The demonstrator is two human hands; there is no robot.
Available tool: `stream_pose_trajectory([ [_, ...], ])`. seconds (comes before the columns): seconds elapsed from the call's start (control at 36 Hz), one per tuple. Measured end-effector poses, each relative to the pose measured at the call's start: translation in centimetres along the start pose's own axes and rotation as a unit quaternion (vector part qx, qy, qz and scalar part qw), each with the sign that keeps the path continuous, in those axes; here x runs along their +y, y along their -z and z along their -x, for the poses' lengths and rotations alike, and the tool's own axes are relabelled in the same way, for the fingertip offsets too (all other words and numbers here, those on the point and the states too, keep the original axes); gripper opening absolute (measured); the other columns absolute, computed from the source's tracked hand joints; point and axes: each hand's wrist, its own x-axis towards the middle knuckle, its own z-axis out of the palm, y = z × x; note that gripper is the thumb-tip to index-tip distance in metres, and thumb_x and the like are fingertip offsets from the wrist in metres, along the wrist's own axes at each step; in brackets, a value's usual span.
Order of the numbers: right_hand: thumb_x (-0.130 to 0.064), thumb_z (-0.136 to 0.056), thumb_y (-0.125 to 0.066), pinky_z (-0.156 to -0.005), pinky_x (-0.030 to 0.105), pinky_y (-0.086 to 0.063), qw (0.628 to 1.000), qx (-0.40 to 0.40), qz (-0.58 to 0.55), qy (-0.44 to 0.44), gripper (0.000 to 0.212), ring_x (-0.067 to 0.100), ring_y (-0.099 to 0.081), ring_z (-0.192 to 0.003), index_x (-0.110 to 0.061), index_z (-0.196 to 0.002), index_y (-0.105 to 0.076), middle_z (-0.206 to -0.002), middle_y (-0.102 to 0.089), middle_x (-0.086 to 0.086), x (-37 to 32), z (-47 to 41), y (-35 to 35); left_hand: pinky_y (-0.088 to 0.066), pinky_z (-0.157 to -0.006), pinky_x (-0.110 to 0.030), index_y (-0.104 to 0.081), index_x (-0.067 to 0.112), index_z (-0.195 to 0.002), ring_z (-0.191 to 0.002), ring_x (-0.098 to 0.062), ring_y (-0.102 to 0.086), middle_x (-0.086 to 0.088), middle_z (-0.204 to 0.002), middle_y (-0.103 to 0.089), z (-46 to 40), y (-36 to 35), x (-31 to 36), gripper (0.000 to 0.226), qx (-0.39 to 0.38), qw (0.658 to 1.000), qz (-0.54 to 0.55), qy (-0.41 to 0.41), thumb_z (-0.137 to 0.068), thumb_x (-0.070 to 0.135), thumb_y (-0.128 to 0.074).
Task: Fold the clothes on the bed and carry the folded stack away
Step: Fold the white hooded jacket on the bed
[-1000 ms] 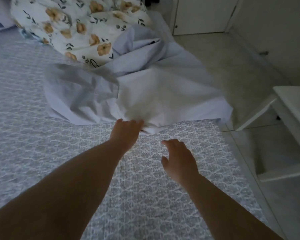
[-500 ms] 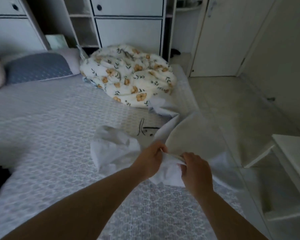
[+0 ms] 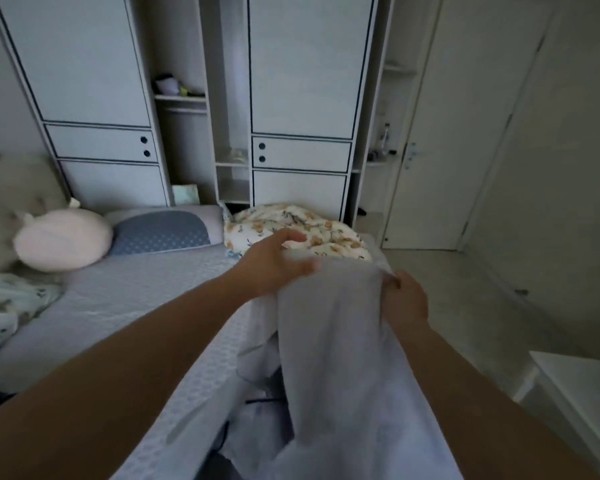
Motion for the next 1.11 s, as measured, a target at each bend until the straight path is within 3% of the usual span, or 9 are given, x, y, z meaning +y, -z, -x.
stream_pose_trajectory([
  [0.14, -0.012, -0.097, -0.039, -0.068, 0.024, -0.026, 0.998, 0.020, -0.029, 0.057, 0.024, 0.022, -0.048, -0.075, -0.014, -0.075, -0.049, -0.092, -0.057, 0.022, -9.1, 3.3, 0.1, -0.038, -0.071, -0.028, -0.066, 0.009, -0.098, -0.085, -0.018, -0.054, -0.004, -0.090, -0.060, 4.0, 6.7, -0.5, 0.048, -0.032, 0.970, -0.240, -0.033, -0.087, 0.054, -0.055],
  [0.28, -0.014, -0.091, -0.057, -0.094, 0.033, -0.040, 0.983, -0.039, -0.097, 0.150, 0.028, 0.024, -0.051, -0.111, -0.010, -0.119, -0.057, -0.123, -0.053, 0.012, -14.8, 9.3, -1.9, -0.047, -0.072, -0.033, -0.052, 0.013, -0.068, -0.082, -0.026, -0.061, -0.009, -0.080, -0.062, 6.2, 9.6, -0.1, 0.032, 0.057, 0.997, -0.046, 0.024, -0.093, 0.033, -0.054],
  [0.42, -0.042, -0.074, -0.073, -0.104, 0.038, -0.034, 0.949, -0.066, 0.049, 0.304, 0.071, 0.021, -0.041, -0.124, -0.020, -0.135, -0.045, -0.132, -0.047, 0.002, -17.8, 16.0, -4.2, -0.045, -0.083, -0.029, -0.065, 0.002, -0.092, -0.105, -0.031, -0.060, -0.019, -0.108, -0.066, 8.5, 12.2, -0.4, 0.030, 0.075, 0.996, -0.023, 0.039, -0.097, 0.026, -0.047],
  [0.47, -0.049, -0.070, -0.071, -0.100, 0.037, -0.037, 0.952, -0.057, 0.091, 0.286, 0.076, 0.020, -0.042, -0.120, -0.021, -0.134, -0.043, -0.129, -0.047, 0.000, -18.7, 17.3, -5.4, -0.038, -0.074, -0.024, -0.066, -0.001, -0.095, -0.105, -0.028, -0.059, -0.018, -0.108, -0.065, 9.7, 13.0, 0.2, 0.037, 0.080, 0.996, -0.016, 0.022, -0.100, 0.026, -0.041],
  [0.67, -0.013, -0.088, -0.053, -0.063, 0.027, -0.034, 0.972, -0.013, 0.011, 0.233, 0.018, 0.031, -0.062, -0.089, -0.002, -0.095, -0.064, -0.095, -0.067, 0.017, -23.6, 17.9, -7.2, -0.043, -0.068, -0.016, -0.059, 0.016, -0.090, -0.084, -0.013, -0.059, 0.003, -0.087, -0.062, 13.6, 15.7, -1.5, 0.014, 0.133, 0.985, 0.093, -0.064, -0.090, 0.030, -0.062],
  [0.75, -0.017, -0.093, -0.050, -0.066, 0.027, -0.034, 0.979, -0.029, 0.005, 0.202, 0.022, 0.033, -0.061, -0.094, 0.000, -0.092, -0.064, -0.100, -0.065, 0.021, -25.0, 16.7, -6.9, -0.047, -0.079, -0.010, -0.043, 0.020, -0.126, -0.100, -0.002, -0.058, 0.005, -0.116, -0.059, 15.7, 16.3, -4.7, 0.052, 0.098, 0.964, 0.231, -0.093, -0.083, 0.019, -0.073],
  [0.86, -0.033, -0.093, -0.057, -0.072, 0.030, -0.040, 0.976, -0.080, -0.077, 0.187, 0.029, 0.033, -0.061, -0.098, -0.004, -0.087, -0.061, -0.103, -0.065, 0.020, -27.0, 15.7, -6.0, -0.036, -0.090, -0.015, -0.027, 0.024, -0.146, -0.121, -0.007, -0.047, 0.010, -0.133, -0.046, 17.4, 16.6, -11.1, 0.086, 0.041, 0.997, 0.057, 0.007, -0.077, 0.027, -0.079],
  [1.0, -0.028, -0.091, -0.061, -0.068, 0.025, -0.037, 0.957, -0.130, -0.180, 0.189, 0.039, 0.021, -0.061, -0.086, 0.009, -0.104, -0.063, -0.106, -0.066, 0.024, -28.4, 15.9, -4.5, -0.043, -0.091, -0.022, -0.057, 0.031, -0.122, -0.107, -0.011, -0.058, 0.006, -0.119, -0.063, 17.9, 16.7, -14.7, 0.044, 0.064, 0.990, 0.105, 0.062, -0.082, 0.031, -0.074],
  [1.11, -0.029, -0.091, -0.061, -0.061, 0.019, -0.044, 0.935, -0.116, -0.311, 0.126, 0.023, 0.013, -0.058, -0.069, -0.007, -0.083, -0.067, -0.083, -0.067, 0.006, -28.4, 15.3, -2.6, -0.041, -0.065, -0.015, -0.065, 0.022, -0.089, -0.082, -0.014, -0.061, 0.004, -0.084, -0.067, 17.8, 17.1, -14.5, 0.019, 0.082, 0.992, 0.089, 0.044, -0.089, 0.041, -0.062],
])
